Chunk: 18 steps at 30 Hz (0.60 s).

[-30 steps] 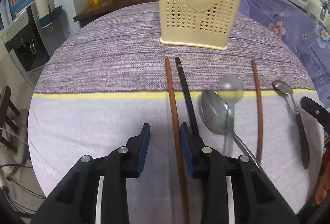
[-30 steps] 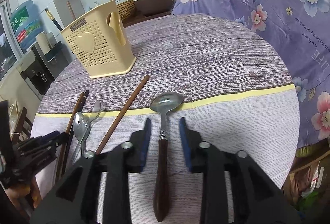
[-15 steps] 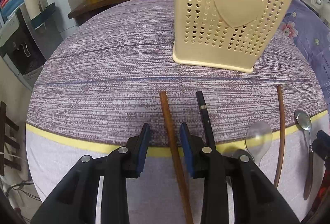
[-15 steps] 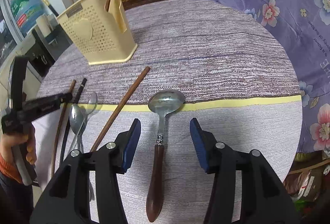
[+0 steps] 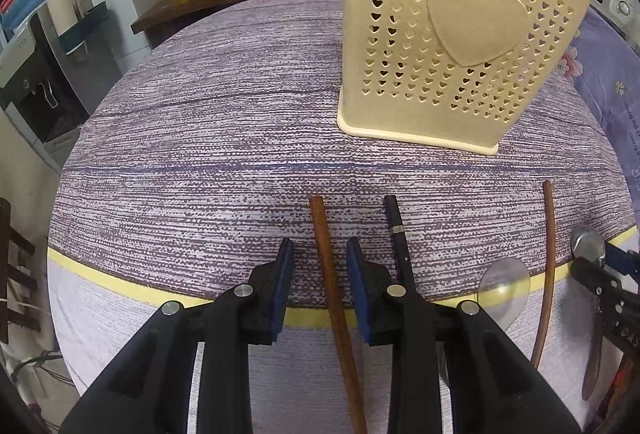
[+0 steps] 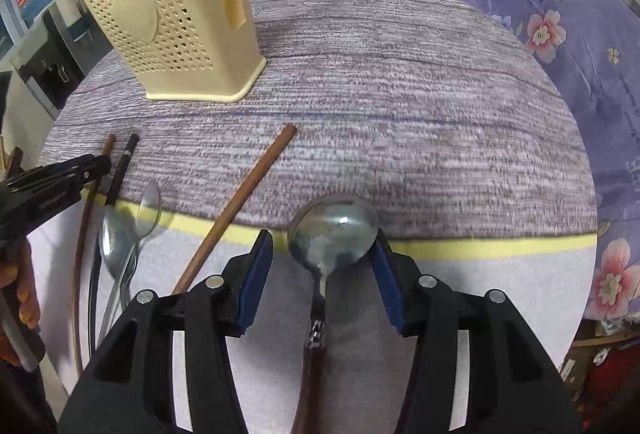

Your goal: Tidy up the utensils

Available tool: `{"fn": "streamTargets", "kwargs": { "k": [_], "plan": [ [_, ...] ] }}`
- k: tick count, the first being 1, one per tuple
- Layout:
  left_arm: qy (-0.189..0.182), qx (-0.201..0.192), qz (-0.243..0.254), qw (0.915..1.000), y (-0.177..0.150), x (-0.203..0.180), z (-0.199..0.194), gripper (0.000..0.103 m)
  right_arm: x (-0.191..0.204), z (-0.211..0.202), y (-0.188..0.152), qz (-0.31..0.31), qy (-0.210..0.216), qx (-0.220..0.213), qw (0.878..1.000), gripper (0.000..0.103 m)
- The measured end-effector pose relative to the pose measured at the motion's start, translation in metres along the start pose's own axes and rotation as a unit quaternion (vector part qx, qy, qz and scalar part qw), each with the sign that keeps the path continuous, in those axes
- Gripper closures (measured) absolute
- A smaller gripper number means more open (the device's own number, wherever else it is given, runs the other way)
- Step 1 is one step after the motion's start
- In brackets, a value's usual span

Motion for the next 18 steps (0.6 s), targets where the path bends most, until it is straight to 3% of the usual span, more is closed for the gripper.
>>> {"fn": "streamTargets", "kwargs": {
  "k": [9, 14, 18],
  "plan": [
    [0.000, 0.006, 0.000, 1.0000, 0.007, -0.001, 0.002, 0.081, 0.000, 0.003, 0.017, -0.034, -0.018, 0.033, 0.999, 0.052],
    [0.003, 0.003, 0.000, 1.0000, 0.009, 0.000, 0.004, 0.081, -0.007, 0.001, 0.017, -0.013, -0.002, 0.015, 1.000, 0.055],
    [0.003, -0.001, 0.001, 1.0000, 0.007, 0.000, 0.003, 0.081, 0.006, -0.009, 0.014, -0.035, -0.045, -0.023, 0.998, 0.055]
  ]
}}
Point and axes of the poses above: each gripper's, at about its wrist camera, not at the fingertips, and z roughly the way its jaws point, x to its left, y to its top, the point moved 1 cm from there along z, roughly the way its jaws point, and after that the axes turned 13 degrees about x, right-handed, at the moved point
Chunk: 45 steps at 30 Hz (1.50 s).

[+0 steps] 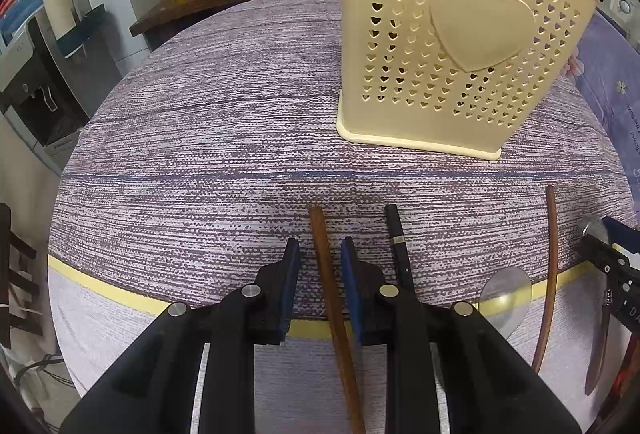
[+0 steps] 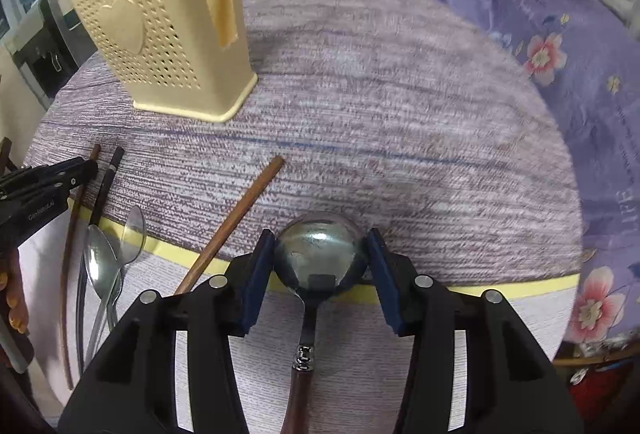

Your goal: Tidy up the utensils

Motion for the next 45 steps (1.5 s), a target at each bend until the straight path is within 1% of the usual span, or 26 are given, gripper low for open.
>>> {"fn": "streamTargets", "kwargs": {
  "k": [2, 3, 5, 7, 8, 9, 10, 13, 15, 18, 20, 22, 23, 26, 28, 30, 32, 33, 35, 36, 38, 40, 41, 42, 43, 45],
  "plan": [
    [0.001, -0.001, 0.000, 1.0000, -0.001, -0.001, -0.001, 0.081, 0.011, -0.002, -0.002, -0.026, -0.057, -0.011, 0.998, 0.055],
    [0.001, -0.001, 0.000, 1.0000, -0.001, -0.001, -0.001, 0.081, 0.019, -0.002, -0.003, -0.046, -0.100, -0.019, 0.994, 0.055],
    [0.001, -0.001, 0.000, 1.0000, -0.001, -0.001, -0.001, 0.081, 0.031, 0.004, -0.006, -0.085, -0.193, -0.026, 0.977, 0.055],
    [0.002, -0.002, 0.000, 1.0000, -0.002, -0.002, -0.001, 0.081, 0.036, 0.009, -0.007, -0.099, -0.246, -0.033, 0.964, 0.055],
    [0.002, -0.002, 0.001, 1.0000, -0.002, -0.002, -0.001, 0.081, 0.036, 0.010, -0.007, -0.103, -0.257, -0.031, 0.960, 0.055],
    [0.002, -0.002, 0.001, 1.0000, -0.002, -0.002, -0.001, 0.081, 0.039, 0.012, -0.008, -0.110, -0.242, -0.021, 0.964, 0.055],
    [0.001, -0.002, 0.001, 1.0000, -0.002, -0.002, -0.001, 0.081, 0.039, 0.009, -0.010, -0.114, -0.194, -0.016, 0.974, 0.055],
    [0.001, -0.002, 0.002, 1.0000, -0.002, -0.002, -0.002, 0.081, 0.029, -0.010, -0.010, -0.076, -0.039, -0.010, 0.996, 0.026],
    [-0.001, -0.002, 0.002, 1.0000, -0.002, -0.002, -0.002, 0.081, 0.019, -0.021, -0.012, -0.046, 0.032, -0.023, 0.998, 0.026],
    [-0.001, -0.002, 0.003, 1.0000, -0.002, -0.001, -0.002, 0.081, -0.001, -0.035, -0.014, -0.017, 0.066, -0.038, 0.997, 0.028],
    [-0.001, -0.002, 0.003, 1.0000, -0.002, -0.001, -0.002, 0.081, -0.018, -0.040, -0.014, 0.010, 0.108, -0.045, 0.993, 0.038],
    [-0.001, -0.002, 0.003, 1.0000, -0.002, -0.001, -0.001, 0.081, -0.039, -0.039, -0.013, 0.053, 0.171, -0.038, 0.983, 0.047],
    [-0.001, -0.002, 0.003, 1.0000, -0.002, -0.001, -0.001, 0.081, -0.046, -0.036, -0.012, 0.062, 0.169, -0.029, 0.983, 0.047],
    [0.001, -0.003, 0.004, 1.0000, -0.002, -0.001, -0.001, 0.081, -0.046, -0.026, -0.011, 0.061, 0.119, -0.012, 0.991, 0.051],
    [-0.001, -0.004, 0.004, 1.0000, -0.002, -0.001, -0.001, 0.081, -0.044, -0.018, -0.016, 0.069, 0.150, 0.005, 0.986, 0.054],
    [0.000, -0.003, 0.004, 1.0000, -0.003, -0.001, -0.001, 0.081, -0.048, -0.007, -0.016, 0.083, 0.181, 0.022, 0.980, 0.063],
    [0.001, -0.003, 0.004, 1.0000, -0.003, -0.001, -0.001, 0.081, -0.054, 0.002, -0.018, 0.105, 0.225, 0.031, 0.968, 0.073],
    [0.001, -0.004, 0.004, 1.0000, -0.003, -0.001, -0.001, 0.081, -0.059, 0.008, -0.017, 0.120, 0.260, 0.034, 0.958, 0.075],
    [0.002, -0.004, 0.005, 1.0000, -0.003, -0.001, -0.001, 0.081, -0.066, 0.016, -0.018, 0.132, 0.297, 0.038, 0.945, 0.079],
    [0.002, -0.004, 0.005, 1.0000, -0.003, -0.001, -0.001, 0.081, -0.069, 0.020, -0.018, 0.141, 0.325, 0.041, 0.934, 0.081],
    [0.002, -0.004, 0.005, 1.0000, -0.003, -0.001, -0.001, 0.081, -0.069, 0.022, -0.017, 0.145, 0.352, 0.037, 0.924, 0.091],
    [0.002, -0.004, 0.005, 1.0000, -0.003, -0.001, -0.001, 0.081, -0.064, 0.012, -0.017, 0.126, 0.337, 0.022, 0.933, 0.096],
    [0.002, -0.004, 0.005, 1.0000, -0.003, -0.001, -0.001, 0.081, -0.059, 0.003, -0.017, 0.112, 0.304, 0.007, 0.946, 0.098],
    [0.001, -0.004, 0.004, 1.0000, -0.003, -0.001, -0.001, 0.081, -0.050, -0.012, -0.018, 0.083, 0.223, -0.020, 0.971, 0.099],
    [0.002, -0.004, 0.004, 1.0000, -0.003, -0.001, -0.001, 0.081, -0.043, -0.019, -0.019, 0.066, 0.171, -0.035, 0.982, 0.099],
    [0.002, -0.004, 0.005, 1.0000, -0.003, -0.001, -0.001, 0.081, -0.023, -0.031, -0.022, 0.024, 0.081, -0.053, 0.995, 0.099]
  ]
}}
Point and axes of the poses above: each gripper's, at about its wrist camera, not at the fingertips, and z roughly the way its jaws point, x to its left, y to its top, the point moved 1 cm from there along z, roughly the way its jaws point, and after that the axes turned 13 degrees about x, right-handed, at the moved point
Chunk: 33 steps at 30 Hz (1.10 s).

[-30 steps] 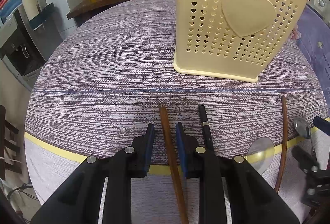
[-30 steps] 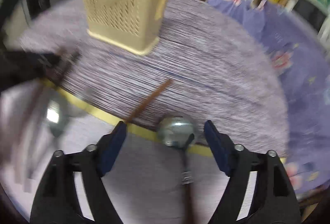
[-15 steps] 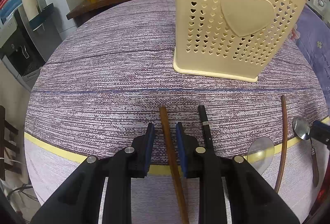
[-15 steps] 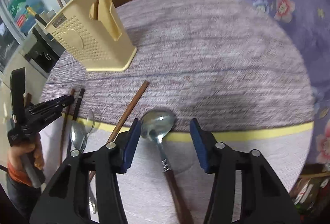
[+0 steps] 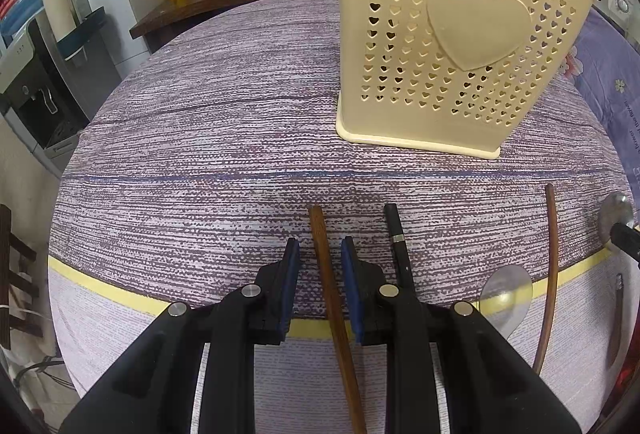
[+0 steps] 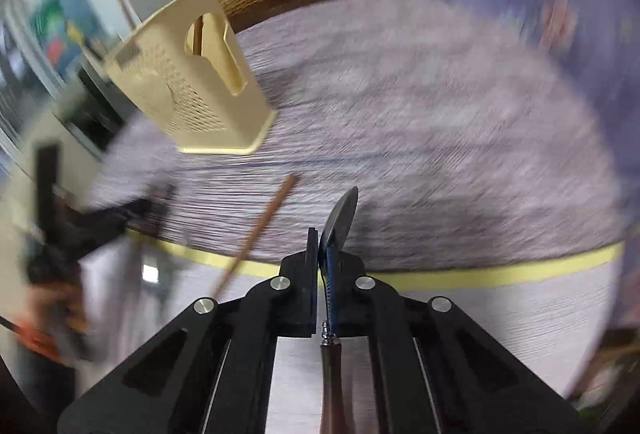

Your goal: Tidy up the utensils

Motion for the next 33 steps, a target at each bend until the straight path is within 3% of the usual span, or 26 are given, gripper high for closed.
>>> {"fn": "streamTargets", "kwargs": {
  "k": [3, 4, 6, 9, 11, 13, 21, 33],
  "plan": [
    [-0.001, 0.000, -0.001, 1.0000, 0.000, 0.000, 0.000, 0.081, 0.025, 0.004, -0.006, -0.056, -0.090, -0.008, 0.994, 0.099],
    [0.000, 0.000, -0.001, 1.0000, 0.000, 0.000, -0.001, 0.081, 0.030, 0.007, -0.007, -0.065, -0.101, -0.007, 0.993, 0.099],
    [-0.001, 0.000, -0.001, 1.0000, -0.001, 0.000, -0.001, 0.081, 0.038, 0.015, -0.009, -0.073, -0.074, 0.012, 0.994, 0.098],
    [-0.002, 0.000, -0.001, 1.0000, -0.001, 0.001, -0.002, 0.081, 0.035, 0.012, -0.011, -0.067, -0.054, 0.020, 0.996, 0.079],
    [-0.002, 0.000, -0.002, 1.0000, -0.001, 0.001, -0.002, 0.081, 0.030, 0.002, -0.013, -0.065, -0.056, 0.001, 0.996, 0.055],
    [-0.002, -0.001, 0.000, 1.0000, -0.001, 0.002, -0.002, 0.081, 0.023, -0.004, -0.014, -0.057, -0.061, -0.004, 0.996, 0.055],
    [-0.005, -0.004, -0.001, 1.0000, -0.003, 0.004, -0.001, 0.081, 0.018, 0.021, -0.015, -0.071, -0.049, 0.052, 0.995, 0.050],
    [0.004, 0.003, 0.004, 1.0000, 0.003, -0.002, 0.000, 0.081, 0.015, 0.040, 0.013, -0.080, -0.022, 0.055, 0.995, 0.055]
  ]
}}
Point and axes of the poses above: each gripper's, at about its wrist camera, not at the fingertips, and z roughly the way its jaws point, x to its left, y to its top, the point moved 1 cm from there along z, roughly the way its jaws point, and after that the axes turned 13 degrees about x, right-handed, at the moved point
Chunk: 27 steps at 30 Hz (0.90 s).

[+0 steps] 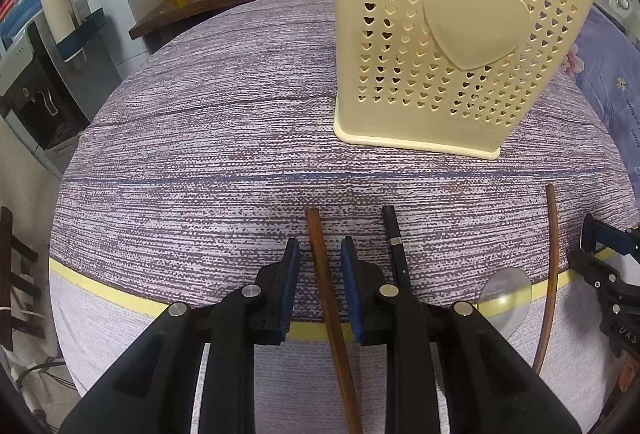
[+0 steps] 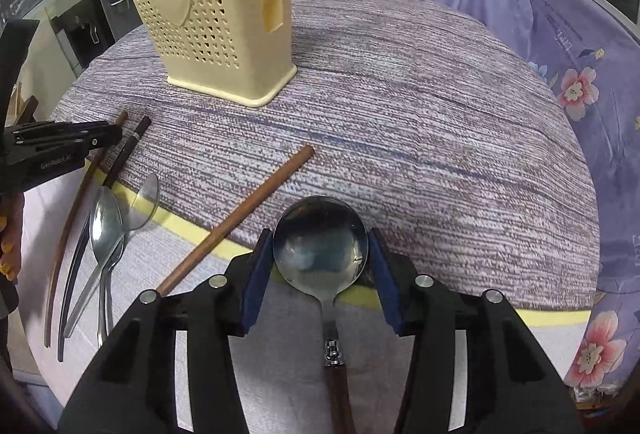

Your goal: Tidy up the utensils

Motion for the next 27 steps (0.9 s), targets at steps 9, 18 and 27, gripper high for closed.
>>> {"fn": "streamTargets", "kwargs": {
  "k": [9, 18, 27],
  "plan": [
    [-0.012, -0.004, -0.006, 0.9999, 0.004, -0.007, -0.002, 0.094, -0.012, -0.021, 0.002, 0.034, 0.035, -0.029, 0.998, 0.055],
    [-0.059, -0.113, -0.019, 0.9917, -0.011, 0.006, -0.094, 0.094, -0.025, -0.106, -0.010, 0.066, 0.079, -0.124, 0.987, 0.055],
    [-0.059, -0.216, -0.022, 0.9742, -0.027, 0.014, -0.171, 0.095, -0.020, -0.141, -0.022, 0.074, 0.085, -0.170, 0.979, 0.055]
  ]
}}
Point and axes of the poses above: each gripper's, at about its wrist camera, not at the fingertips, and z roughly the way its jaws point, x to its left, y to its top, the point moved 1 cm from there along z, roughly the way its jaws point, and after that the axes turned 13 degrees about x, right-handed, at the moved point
